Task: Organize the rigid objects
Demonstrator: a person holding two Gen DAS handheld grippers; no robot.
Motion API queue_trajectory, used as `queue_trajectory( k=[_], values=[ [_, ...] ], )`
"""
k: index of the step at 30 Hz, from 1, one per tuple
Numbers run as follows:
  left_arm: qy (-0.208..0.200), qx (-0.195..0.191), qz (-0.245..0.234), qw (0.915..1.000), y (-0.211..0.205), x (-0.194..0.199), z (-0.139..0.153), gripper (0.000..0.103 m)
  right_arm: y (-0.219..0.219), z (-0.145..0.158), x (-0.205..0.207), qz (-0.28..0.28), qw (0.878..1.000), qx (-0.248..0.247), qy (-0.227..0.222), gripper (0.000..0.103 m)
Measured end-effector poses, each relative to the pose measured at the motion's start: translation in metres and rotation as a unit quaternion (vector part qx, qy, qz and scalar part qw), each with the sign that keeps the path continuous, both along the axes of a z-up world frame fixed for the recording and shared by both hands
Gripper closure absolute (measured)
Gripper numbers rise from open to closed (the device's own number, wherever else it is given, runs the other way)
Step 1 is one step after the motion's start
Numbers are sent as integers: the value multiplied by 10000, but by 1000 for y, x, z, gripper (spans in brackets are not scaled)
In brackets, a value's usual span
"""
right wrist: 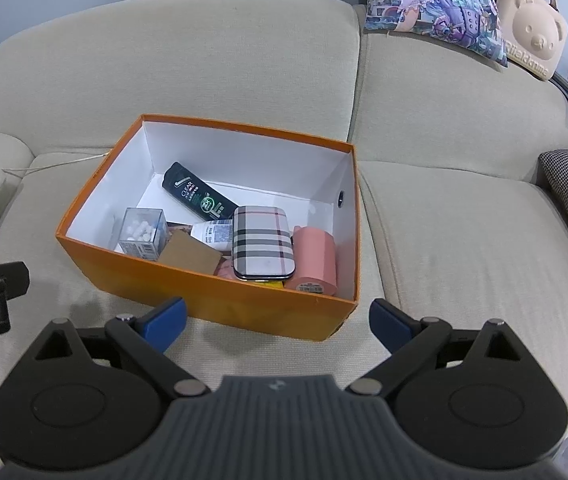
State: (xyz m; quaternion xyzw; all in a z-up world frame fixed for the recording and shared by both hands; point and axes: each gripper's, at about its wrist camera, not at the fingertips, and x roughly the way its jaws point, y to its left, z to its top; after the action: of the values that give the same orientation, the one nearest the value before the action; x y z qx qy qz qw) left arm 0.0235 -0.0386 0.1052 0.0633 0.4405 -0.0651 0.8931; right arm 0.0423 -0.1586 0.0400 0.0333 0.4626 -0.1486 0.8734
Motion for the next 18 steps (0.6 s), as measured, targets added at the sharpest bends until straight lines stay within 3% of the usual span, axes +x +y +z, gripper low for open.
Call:
queue_trajectory(
  k=[18],
  values=[
    [-56,89,-17,9999,-3,-3,1,14,7,-1,1,54,10000,-63,51,5]
  ],
)
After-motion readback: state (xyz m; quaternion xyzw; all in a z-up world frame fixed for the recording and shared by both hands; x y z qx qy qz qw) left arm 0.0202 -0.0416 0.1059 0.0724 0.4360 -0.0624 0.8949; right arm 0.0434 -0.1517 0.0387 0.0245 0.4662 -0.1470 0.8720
